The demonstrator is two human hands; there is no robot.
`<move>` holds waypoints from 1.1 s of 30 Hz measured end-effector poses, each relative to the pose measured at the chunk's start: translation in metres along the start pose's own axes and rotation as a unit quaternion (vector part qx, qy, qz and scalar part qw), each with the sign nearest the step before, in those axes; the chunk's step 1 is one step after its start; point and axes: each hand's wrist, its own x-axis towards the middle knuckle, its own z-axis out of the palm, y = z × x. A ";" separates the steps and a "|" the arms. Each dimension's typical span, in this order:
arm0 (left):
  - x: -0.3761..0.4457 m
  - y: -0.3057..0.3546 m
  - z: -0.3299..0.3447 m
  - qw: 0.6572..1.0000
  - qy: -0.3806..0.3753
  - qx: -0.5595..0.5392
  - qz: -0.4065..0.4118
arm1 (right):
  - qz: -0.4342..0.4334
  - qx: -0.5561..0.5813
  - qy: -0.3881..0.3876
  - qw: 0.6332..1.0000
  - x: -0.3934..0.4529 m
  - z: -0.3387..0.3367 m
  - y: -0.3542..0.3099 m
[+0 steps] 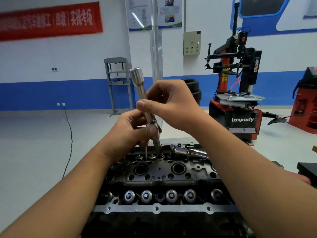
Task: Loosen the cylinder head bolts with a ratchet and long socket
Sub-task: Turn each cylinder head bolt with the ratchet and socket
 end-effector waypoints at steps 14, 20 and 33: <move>0.004 -0.007 0.004 0.999 0.008 -0.019 0.041 | 0.007 0.011 0.003 1.000 0.001 -0.003 0.001; 0.004 -0.009 0.006 0.998 -0.014 -0.050 0.047 | 0.031 0.001 -0.031 0.999 0.003 -0.006 0.002; 0.002 -0.008 0.006 0.998 -0.041 -0.049 0.027 | 0.039 0.050 -0.005 0.998 0.002 -0.009 -0.007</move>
